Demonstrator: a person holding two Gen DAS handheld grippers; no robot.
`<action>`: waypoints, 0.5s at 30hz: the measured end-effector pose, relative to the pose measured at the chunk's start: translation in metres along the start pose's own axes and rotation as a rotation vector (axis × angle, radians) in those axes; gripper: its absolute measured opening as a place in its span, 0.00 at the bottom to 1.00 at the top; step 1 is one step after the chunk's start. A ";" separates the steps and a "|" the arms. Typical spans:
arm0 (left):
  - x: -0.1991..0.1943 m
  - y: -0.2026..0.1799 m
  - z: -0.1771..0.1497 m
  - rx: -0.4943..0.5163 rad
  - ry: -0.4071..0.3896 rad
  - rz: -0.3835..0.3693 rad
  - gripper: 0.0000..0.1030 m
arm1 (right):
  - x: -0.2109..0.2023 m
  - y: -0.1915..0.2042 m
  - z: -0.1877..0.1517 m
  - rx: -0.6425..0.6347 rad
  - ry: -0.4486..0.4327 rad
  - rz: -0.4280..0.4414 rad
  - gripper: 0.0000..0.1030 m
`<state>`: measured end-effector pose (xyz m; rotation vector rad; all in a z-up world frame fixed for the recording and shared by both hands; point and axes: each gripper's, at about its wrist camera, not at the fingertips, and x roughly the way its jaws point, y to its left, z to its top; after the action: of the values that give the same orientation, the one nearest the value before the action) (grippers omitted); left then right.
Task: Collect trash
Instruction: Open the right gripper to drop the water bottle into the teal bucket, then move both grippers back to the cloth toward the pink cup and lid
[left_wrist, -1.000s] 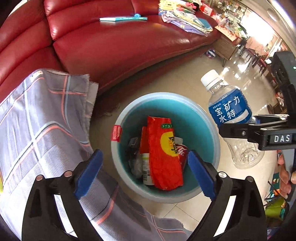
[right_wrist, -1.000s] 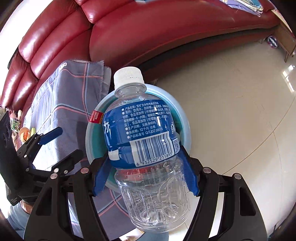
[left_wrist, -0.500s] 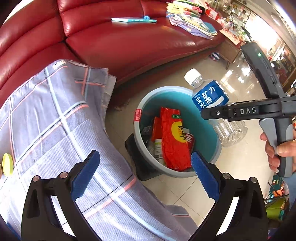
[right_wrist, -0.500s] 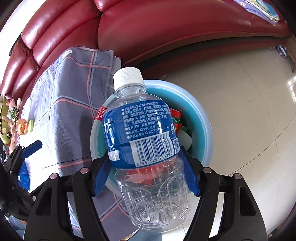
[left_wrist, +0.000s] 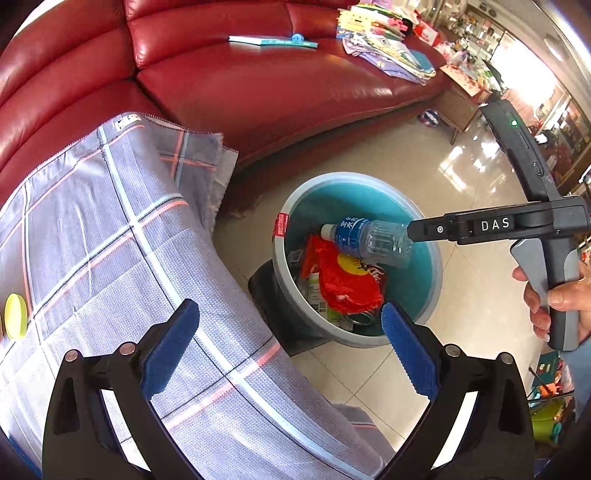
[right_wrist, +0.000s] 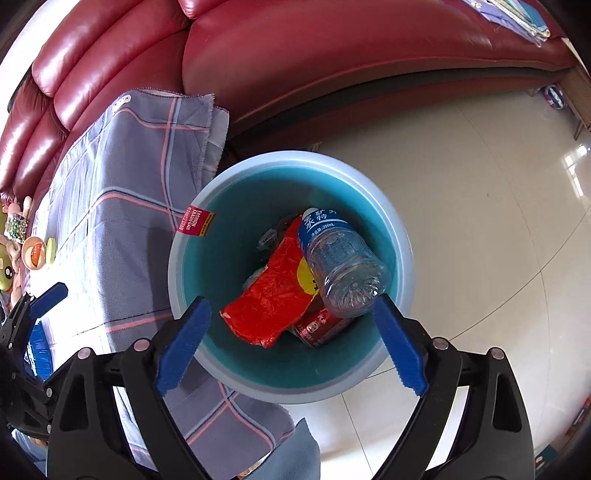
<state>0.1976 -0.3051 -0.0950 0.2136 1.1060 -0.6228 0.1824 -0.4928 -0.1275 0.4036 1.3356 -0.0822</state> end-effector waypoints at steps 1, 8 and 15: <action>0.000 0.000 -0.001 0.000 0.001 -0.001 0.96 | 0.000 0.000 -0.001 0.002 0.002 0.002 0.85; -0.002 0.003 -0.005 -0.017 0.011 -0.008 0.96 | -0.003 0.007 -0.006 0.002 0.015 -0.009 0.86; -0.018 0.009 -0.012 -0.044 -0.015 -0.014 0.96 | -0.019 0.031 -0.020 -0.034 -0.004 -0.036 0.86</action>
<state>0.1879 -0.2853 -0.0859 0.1634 1.1069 -0.6114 0.1681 -0.4604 -0.1053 0.3504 1.3386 -0.0905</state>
